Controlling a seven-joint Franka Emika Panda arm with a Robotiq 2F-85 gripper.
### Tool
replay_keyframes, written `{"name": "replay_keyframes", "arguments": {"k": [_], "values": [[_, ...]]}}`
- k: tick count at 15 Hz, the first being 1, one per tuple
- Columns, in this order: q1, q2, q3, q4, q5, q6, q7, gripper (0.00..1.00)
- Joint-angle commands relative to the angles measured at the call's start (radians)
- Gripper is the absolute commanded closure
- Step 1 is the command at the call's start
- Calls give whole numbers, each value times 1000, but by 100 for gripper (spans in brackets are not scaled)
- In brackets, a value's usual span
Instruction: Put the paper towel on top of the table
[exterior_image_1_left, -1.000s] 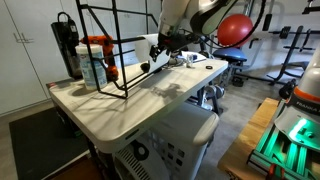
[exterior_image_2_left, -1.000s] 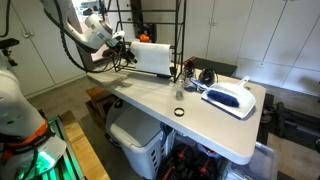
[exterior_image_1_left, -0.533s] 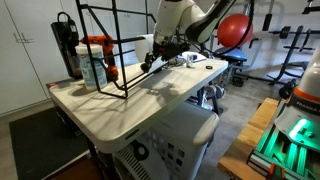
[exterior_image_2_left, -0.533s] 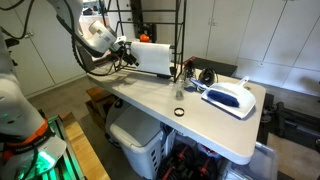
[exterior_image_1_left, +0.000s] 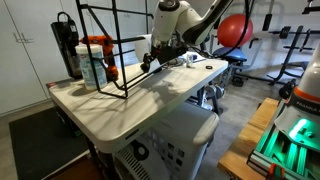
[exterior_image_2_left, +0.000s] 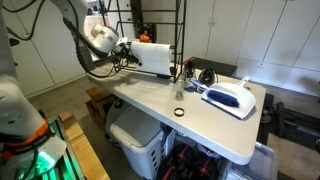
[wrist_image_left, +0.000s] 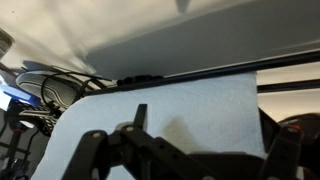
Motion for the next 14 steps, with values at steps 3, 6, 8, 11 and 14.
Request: {"name": "replay_keyframes", "arguments": {"k": [3, 6, 8, 11, 14], "values": [[116, 25, -92, 22, -5, -91, 76, 0], [158, -9, -105, -3, 16, -159, 81, 0], [179, -31, -100, -16, 20, -201, 82, 0], [208, -57, -88, -29, 56, -267, 64, 0], [232, -71, -87, -29, 75, -338, 63, 0]]}}
